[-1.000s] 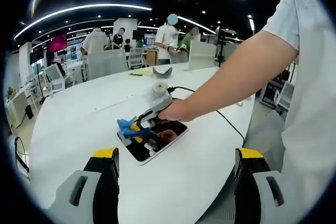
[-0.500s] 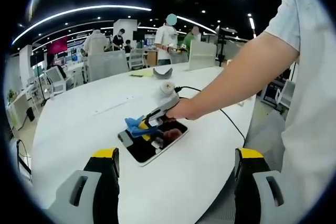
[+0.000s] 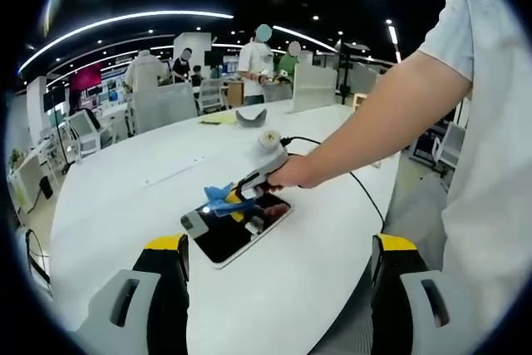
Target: Wipe the mirror surface with the cleaning cloth until all visible marks leave the cleaned area.
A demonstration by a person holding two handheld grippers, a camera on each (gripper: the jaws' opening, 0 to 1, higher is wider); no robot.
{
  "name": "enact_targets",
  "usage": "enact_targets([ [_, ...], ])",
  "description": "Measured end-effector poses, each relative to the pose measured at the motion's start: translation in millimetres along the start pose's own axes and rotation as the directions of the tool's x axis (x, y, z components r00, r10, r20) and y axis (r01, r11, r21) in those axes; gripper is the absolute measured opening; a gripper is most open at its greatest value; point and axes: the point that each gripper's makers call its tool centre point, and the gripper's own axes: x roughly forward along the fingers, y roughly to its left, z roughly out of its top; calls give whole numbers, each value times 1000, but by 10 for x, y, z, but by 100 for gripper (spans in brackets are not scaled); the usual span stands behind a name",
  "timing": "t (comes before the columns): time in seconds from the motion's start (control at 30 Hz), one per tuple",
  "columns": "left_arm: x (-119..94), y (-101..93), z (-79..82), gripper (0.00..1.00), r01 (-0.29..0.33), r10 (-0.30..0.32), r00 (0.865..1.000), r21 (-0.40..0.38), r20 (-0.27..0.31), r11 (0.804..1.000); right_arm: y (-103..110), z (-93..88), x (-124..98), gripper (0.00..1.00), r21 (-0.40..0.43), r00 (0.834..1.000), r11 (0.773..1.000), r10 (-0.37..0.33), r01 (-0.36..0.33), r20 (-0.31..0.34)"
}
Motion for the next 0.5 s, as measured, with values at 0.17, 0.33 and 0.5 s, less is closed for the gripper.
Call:
enact_targets([
  [0.17, -2, 0, -22, 91, -4, 4, 1000, -3, -5, 1000, -40, -28, -37, 2, 2, 1000, 1000, -8, 8, 1],
  [0.33, 13, -7, -44, 91, -3, 3, 1000, 6, -15, 1000, -107, -61, -58, 2, 5, 1000, 1000, -11, 11, 3],
  [0.5, 33, -26, -9, 91, -3, 3, 1000, 8, -9, 1000, -160, -88, -83, 2, 5, 1000, 1000, -15, 15, 3],
])
